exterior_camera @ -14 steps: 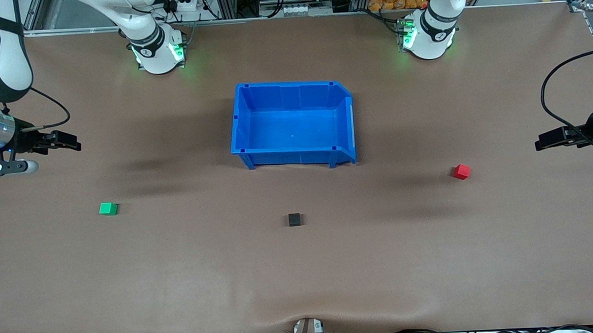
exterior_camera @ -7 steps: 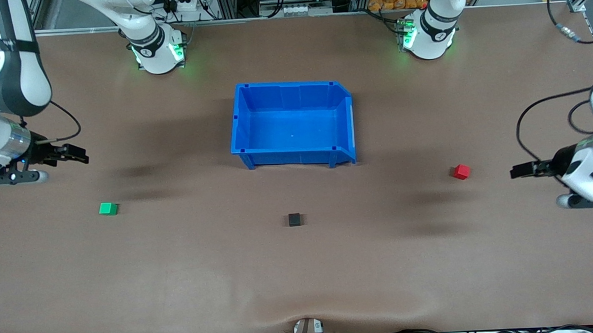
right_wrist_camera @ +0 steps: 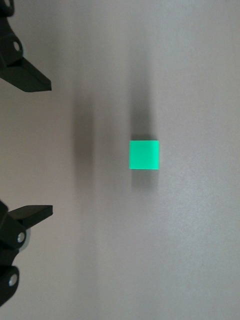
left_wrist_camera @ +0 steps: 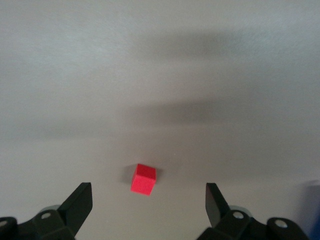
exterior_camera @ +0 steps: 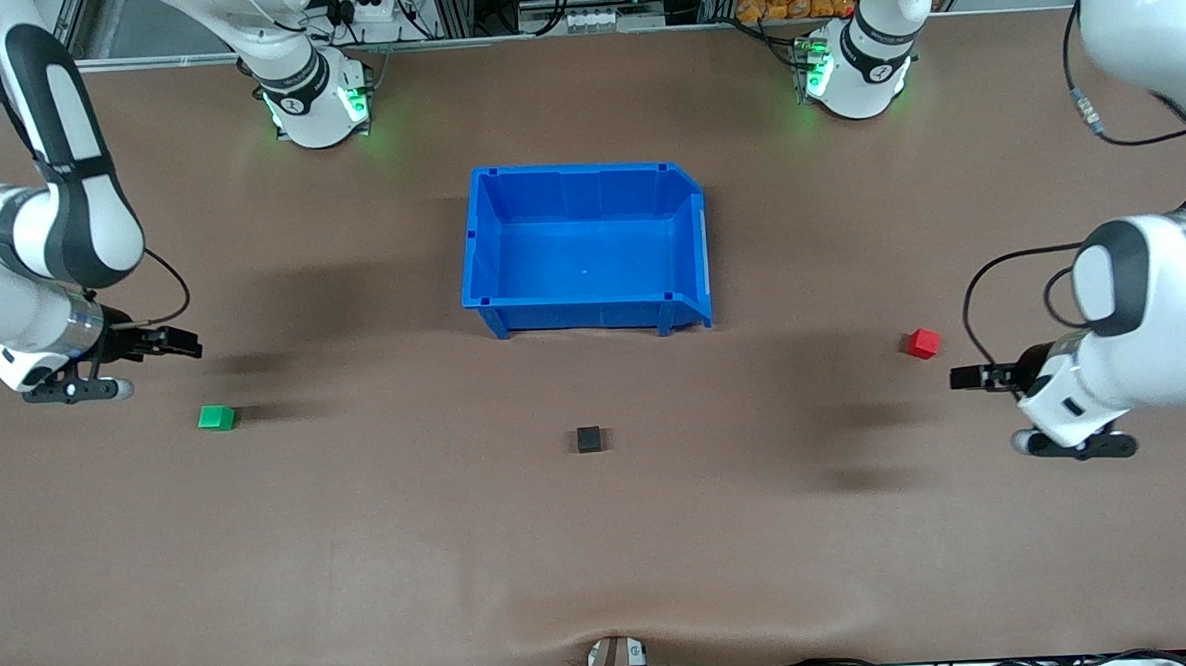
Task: Attach green and red cubes to black cube
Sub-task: 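Lower and close the right gripper on the green cube while the left gripper grasps red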
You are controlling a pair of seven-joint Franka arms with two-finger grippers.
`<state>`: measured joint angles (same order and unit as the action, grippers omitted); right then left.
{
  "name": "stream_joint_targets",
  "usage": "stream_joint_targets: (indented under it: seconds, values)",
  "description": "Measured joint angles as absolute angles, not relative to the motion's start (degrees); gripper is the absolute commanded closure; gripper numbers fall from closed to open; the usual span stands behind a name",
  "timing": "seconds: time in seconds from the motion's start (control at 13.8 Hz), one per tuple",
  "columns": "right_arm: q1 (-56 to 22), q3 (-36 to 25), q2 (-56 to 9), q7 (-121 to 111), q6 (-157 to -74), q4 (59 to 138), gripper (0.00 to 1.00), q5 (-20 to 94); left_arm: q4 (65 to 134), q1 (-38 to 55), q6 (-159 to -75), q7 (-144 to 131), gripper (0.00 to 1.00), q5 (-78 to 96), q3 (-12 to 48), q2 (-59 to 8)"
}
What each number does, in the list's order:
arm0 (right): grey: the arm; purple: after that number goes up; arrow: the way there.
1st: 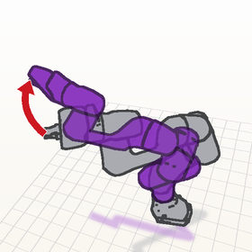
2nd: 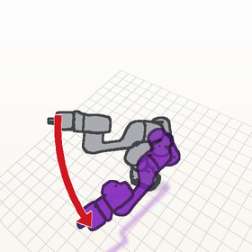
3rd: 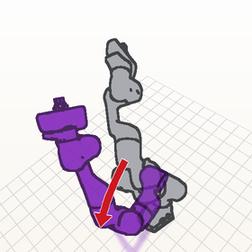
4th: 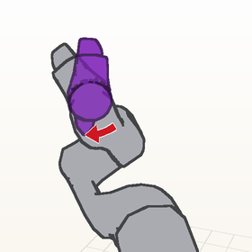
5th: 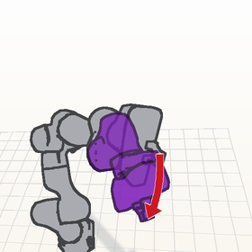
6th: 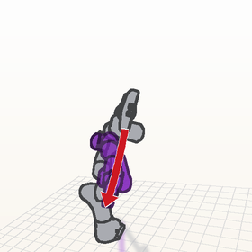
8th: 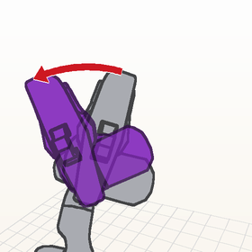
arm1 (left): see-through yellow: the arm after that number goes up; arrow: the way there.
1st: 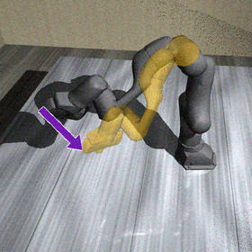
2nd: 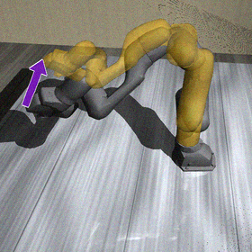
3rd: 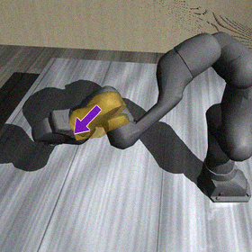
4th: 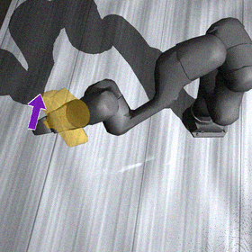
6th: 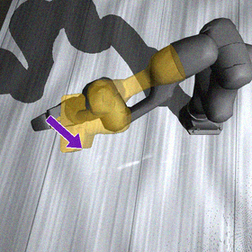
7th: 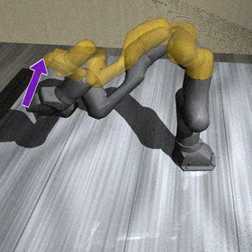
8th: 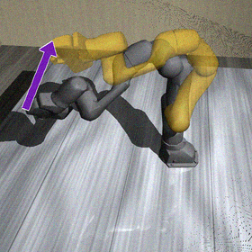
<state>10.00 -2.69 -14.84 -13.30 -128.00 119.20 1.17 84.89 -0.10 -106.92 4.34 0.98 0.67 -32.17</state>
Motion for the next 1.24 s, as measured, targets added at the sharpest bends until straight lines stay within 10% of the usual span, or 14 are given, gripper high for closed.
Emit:
stream_joint_targets:
  seconds: [1.24]
  values:
    - [9.4,-1.6,-32.0,-9.7,-143.2,113.2,0.0,1.2,100.2,-0.3,-114.6,15.1,0.02,1.0,2.1,-33.3]
